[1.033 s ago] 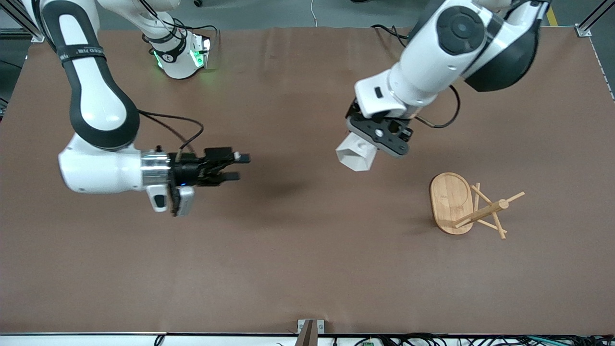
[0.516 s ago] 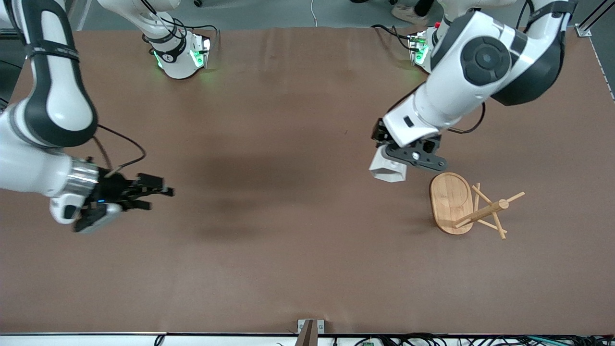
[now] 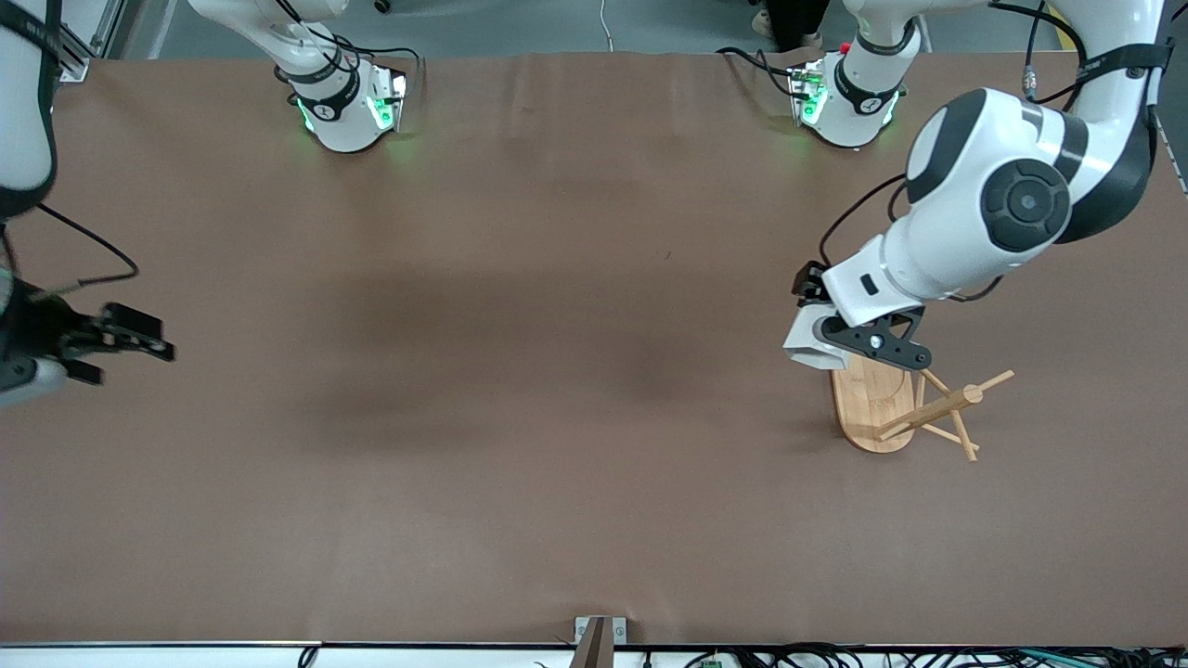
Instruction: Hang cup on rack
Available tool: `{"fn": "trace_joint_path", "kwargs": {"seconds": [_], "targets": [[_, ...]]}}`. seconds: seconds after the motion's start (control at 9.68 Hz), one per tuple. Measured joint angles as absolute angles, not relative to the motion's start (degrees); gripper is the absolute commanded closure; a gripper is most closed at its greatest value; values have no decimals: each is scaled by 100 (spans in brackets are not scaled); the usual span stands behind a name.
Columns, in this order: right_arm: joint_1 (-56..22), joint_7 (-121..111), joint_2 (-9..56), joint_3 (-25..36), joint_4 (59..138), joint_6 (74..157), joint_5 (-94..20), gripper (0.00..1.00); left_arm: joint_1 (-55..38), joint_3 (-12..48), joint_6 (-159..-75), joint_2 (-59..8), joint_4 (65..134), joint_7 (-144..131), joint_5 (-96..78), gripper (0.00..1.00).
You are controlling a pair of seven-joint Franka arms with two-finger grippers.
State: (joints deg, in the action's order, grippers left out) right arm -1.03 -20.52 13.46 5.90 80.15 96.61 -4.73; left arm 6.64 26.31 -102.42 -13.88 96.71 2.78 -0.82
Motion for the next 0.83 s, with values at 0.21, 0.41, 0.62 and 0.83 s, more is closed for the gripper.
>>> {"fn": "trace_joint_path", "kwargs": {"seconds": [0.21, 0.41, 0.62, 0.83], "targets": [[-149, -1265, 936, 585, 7890, 9050, -161, 0, 932, 2634, -10517, -1384, 9969, 909, -81, 86], [-182, -522, 435, 545, 7868, 8436, -30, 0, 1027, 2634, -10628, -1383, 10114, 1191, -81, 86], [-185, -411, 4, 546, 8004, 8228, -18, 0, 1065, 2637, -10630, -1382, 10124, 1238, -81, 86], [-179, -391, -150, 557, 8188, 8264, -9, 0, 1131, 2636, -10630, -1381, 10153, 1303, -81, 86]]}}
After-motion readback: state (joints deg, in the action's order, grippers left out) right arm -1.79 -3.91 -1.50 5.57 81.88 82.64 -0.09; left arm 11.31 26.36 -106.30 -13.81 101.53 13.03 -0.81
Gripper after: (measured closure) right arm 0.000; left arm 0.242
